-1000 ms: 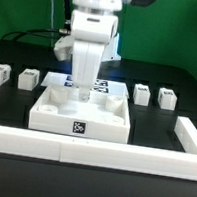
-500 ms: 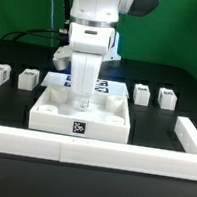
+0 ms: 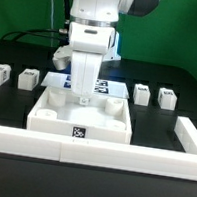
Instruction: Assemble square table
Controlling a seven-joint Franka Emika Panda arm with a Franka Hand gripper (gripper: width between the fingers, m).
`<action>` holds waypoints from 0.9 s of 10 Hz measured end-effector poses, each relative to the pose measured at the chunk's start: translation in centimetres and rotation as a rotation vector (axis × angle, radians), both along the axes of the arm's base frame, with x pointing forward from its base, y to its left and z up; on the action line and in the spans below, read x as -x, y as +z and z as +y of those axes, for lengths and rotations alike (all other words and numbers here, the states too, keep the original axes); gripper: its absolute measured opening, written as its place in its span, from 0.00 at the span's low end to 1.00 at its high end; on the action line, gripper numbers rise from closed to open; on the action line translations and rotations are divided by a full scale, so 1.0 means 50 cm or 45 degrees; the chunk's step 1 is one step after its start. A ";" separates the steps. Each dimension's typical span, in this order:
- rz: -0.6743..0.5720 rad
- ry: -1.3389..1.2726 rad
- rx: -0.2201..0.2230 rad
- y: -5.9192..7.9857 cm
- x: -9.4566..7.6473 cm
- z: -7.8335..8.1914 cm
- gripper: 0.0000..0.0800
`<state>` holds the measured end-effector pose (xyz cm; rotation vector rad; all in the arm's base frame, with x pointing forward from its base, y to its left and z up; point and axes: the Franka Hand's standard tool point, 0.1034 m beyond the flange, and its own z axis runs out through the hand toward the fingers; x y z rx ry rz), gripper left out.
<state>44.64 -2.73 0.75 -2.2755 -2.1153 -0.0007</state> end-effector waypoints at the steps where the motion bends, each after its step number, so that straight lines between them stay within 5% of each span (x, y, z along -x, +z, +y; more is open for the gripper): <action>1: -0.001 0.000 0.000 0.000 0.000 0.000 0.07; 5: -0.003 0.005 -0.002 0.000 -0.003 0.005 0.07; 9: -0.060 0.053 -0.059 -0.001 -0.055 0.122 0.07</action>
Offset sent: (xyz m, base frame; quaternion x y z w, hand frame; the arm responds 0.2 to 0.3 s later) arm 0.0000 0.0000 0.0000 0.0000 0.0000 0.0000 1.0000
